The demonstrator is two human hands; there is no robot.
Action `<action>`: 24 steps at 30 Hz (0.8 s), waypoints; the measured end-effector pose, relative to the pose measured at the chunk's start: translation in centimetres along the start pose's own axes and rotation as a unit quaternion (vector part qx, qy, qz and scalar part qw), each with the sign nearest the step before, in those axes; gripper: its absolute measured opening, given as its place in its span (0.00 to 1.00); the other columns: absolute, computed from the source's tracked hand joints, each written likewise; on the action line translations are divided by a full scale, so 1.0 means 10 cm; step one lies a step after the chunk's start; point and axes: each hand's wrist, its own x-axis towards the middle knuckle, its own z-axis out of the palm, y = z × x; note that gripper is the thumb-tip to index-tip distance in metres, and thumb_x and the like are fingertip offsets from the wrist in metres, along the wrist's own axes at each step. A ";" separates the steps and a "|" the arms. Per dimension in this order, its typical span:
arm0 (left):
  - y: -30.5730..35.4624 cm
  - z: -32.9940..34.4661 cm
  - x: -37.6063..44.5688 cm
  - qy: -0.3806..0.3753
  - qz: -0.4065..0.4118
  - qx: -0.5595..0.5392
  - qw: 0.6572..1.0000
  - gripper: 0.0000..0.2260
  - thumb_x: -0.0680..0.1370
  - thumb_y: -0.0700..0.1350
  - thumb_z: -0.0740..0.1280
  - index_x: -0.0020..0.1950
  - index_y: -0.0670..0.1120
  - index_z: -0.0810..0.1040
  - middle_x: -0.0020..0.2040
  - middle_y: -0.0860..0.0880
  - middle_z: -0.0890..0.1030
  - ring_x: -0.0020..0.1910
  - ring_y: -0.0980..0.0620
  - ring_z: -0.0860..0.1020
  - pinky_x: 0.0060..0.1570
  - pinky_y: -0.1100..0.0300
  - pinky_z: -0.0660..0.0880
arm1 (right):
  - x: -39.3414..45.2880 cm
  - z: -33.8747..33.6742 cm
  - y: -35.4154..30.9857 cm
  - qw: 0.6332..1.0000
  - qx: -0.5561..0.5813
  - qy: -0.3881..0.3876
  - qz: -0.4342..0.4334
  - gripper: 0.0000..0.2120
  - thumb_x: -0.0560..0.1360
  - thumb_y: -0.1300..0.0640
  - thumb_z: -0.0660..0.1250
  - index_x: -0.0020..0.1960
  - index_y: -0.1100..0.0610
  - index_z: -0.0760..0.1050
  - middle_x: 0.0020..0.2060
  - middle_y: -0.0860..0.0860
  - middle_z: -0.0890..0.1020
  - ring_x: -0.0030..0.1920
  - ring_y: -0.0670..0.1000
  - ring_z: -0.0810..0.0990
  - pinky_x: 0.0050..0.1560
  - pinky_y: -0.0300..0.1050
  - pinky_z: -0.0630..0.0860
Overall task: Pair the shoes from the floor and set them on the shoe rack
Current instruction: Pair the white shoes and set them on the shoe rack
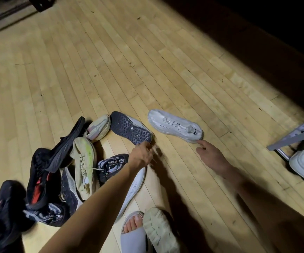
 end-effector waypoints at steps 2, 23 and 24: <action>0.07 0.02 0.07 0.012 0.005 0.052 0.999 0.19 0.80 0.49 0.62 0.69 0.47 0.69 0.65 0.41 0.73 0.61 0.40 0.73 0.62 0.45 0.73 | -0.03 -0.03 0.02 1.000 0.017 0.002 0.007 0.19 0.79 0.53 0.61 0.70 0.50 0.72 0.65 0.51 0.77 0.61 0.54 0.77 0.65 0.50 0.72; 0.07 -0.05 0.38 0.157 -0.120 0.109 0.974 0.19 0.81 0.55 0.59 0.64 0.42 0.72 0.61 0.41 0.73 0.61 0.39 0.68 0.49 0.48 0.73 | -0.03 0.17 -0.18 0.998 0.029 -0.056 0.018 0.18 0.81 0.51 0.58 0.70 0.51 0.73 0.62 0.49 0.79 0.59 0.52 0.79 0.55 0.39 0.68; 0.02 -0.07 0.36 0.160 -0.133 0.092 0.974 0.20 0.80 0.56 0.60 0.64 0.43 0.71 0.61 0.40 0.73 0.62 0.39 0.68 0.51 0.47 0.73 | -0.04 0.18 -0.20 0.998 0.025 -0.060 0.017 0.18 0.82 0.51 0.58 0.70 0.51 0.72 0.63 0.49 0.79 0.60 0.52 0.79 0.56 0.40 0.68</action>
